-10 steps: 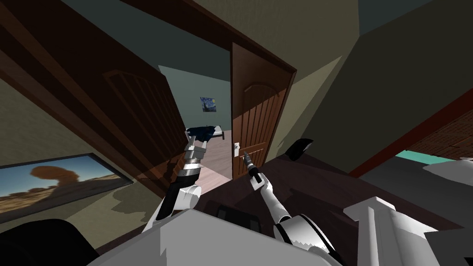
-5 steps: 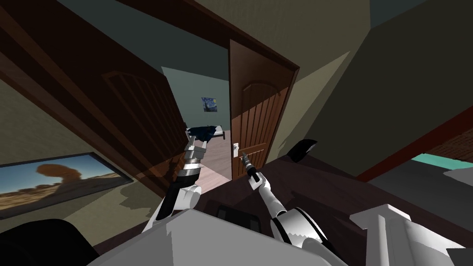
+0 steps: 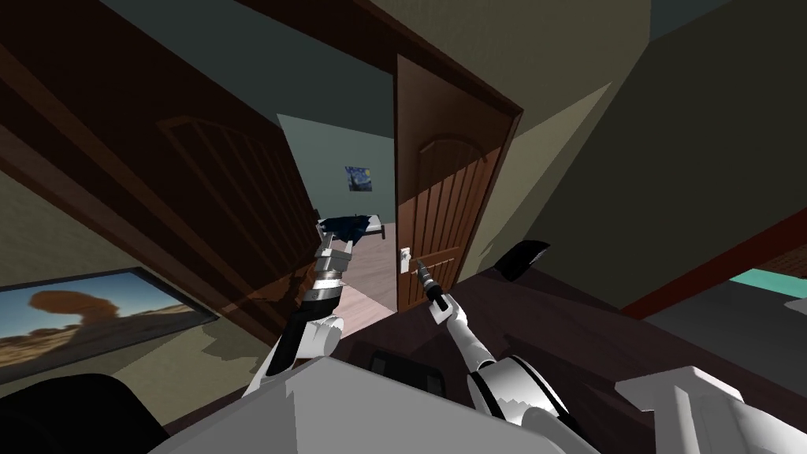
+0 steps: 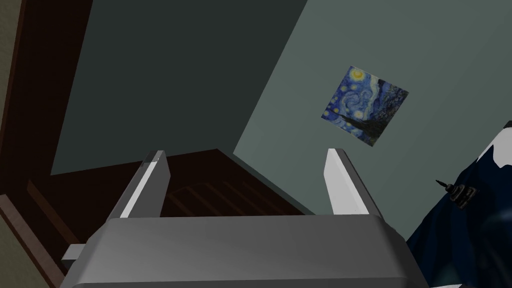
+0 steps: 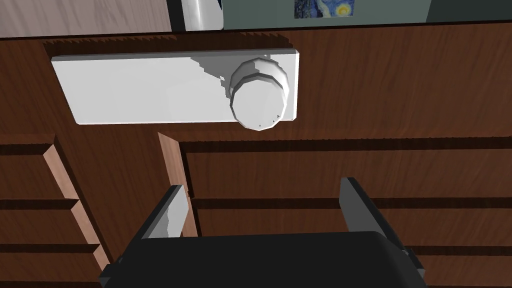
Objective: Push the door open
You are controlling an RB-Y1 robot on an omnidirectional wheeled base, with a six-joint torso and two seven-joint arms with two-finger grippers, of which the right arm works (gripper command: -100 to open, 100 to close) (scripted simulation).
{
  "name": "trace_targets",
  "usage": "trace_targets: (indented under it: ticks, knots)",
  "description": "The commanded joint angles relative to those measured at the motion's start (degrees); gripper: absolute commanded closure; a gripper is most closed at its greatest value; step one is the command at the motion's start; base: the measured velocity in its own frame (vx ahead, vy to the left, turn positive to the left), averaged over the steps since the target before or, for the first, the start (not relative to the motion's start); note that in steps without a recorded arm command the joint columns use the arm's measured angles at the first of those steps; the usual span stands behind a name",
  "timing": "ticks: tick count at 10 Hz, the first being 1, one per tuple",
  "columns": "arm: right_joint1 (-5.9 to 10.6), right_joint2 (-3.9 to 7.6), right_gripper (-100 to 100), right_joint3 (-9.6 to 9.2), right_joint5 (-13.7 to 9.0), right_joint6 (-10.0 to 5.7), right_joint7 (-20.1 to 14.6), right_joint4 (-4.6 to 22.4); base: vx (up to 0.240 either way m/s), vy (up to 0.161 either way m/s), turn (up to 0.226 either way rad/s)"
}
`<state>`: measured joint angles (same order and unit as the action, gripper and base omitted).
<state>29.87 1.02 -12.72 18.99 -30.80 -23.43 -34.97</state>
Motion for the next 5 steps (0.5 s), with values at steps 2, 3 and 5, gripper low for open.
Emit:
trace_targets:
  ticks: [2, 3, 5]
  knots:
    - [0.32, 0.13, -100, 0.5, -0.3, -0.2, 0.5, 0.8, 0.142, 0.102, 0.023]
    - [0.31, -0.08, -100, 0.57, -0.3, -0.19, 0.6, 0.8, 0.166, 0.083, 0.014]
    - [0.3, -1.58, -100, 0.82, -0.5, -0.17, 0.8, 0.9, 0.167, 0.095, 0.026]
